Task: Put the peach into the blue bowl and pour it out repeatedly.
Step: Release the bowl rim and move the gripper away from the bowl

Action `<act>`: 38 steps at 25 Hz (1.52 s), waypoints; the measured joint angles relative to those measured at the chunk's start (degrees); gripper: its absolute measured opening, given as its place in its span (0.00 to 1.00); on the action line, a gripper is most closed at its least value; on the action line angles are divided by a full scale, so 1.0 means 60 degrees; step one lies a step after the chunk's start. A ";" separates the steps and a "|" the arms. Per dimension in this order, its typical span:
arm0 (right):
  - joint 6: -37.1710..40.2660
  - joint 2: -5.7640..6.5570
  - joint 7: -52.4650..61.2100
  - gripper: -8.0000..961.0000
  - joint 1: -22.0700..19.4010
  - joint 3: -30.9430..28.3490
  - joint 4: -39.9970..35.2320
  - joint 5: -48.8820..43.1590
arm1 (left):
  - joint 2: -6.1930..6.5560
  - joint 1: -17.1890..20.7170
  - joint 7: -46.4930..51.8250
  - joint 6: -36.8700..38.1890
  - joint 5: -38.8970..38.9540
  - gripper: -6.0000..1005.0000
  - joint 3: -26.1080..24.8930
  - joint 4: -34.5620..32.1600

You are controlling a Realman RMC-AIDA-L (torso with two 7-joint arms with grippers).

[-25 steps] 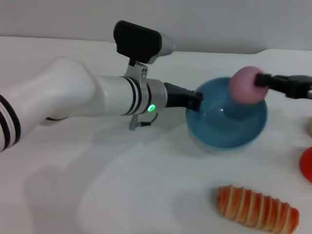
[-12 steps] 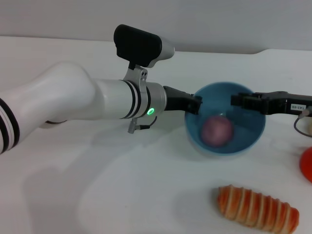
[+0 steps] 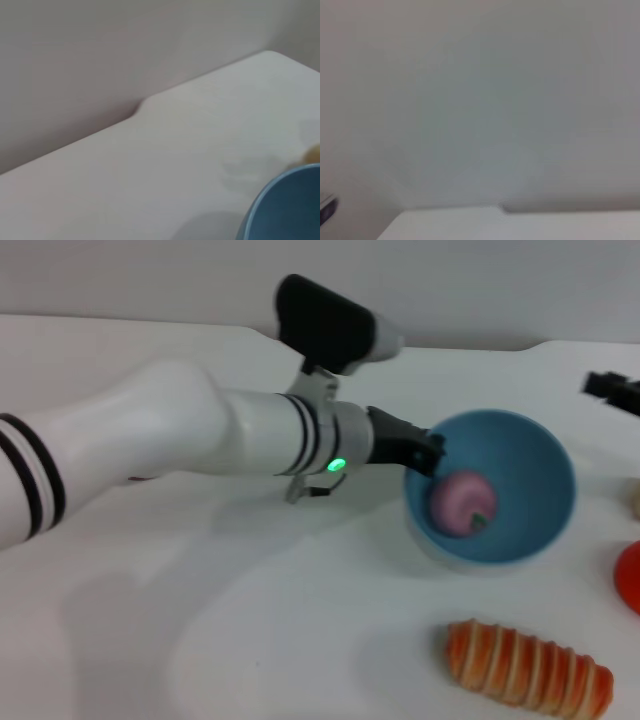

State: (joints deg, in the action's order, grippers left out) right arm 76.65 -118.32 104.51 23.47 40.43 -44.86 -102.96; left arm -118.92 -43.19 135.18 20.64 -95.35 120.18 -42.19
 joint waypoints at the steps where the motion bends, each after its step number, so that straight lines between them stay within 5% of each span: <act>1: -0.0002 -0.0008 -0.0116 0.45 -0.0153 -0.0154 -0.0070 0.0123 | -0.0011 -0.0082 0.0013 -0.0069 -0.0004 0.01 0.0226 -0.0059; 5: -0.0071 -0.0032 -0.0436 0.45 -0.0524 -0.0515 0.0118 0.0286 | -0.0028 -0.0338 0.0033 -0.0577 0.0001 0.01 0.1038 -0.0207; 15: -0.0118 -0.0059 -0.0878 0.45 -0.0726 -0.0977 0.0997 0.0321 | -0.0028 -0.0492 -0.0011 -0.1125 -0.0031 0.01 0.1439 -0.0052; 38: -0.0020 -0.0076 -0.1013 0.45 -0.0674 -0.1039 0.1536 0.0809 | -0.0028 -0.0349 -0.0082 -0.0489 -0.0327 0.06 0.1598 0.0325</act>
State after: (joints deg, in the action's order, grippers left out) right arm 76.53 -118.78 98.43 19.43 34.19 -35.65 -98.11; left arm -119.09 -45.29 134.68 17.71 -97.31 129.77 -40.24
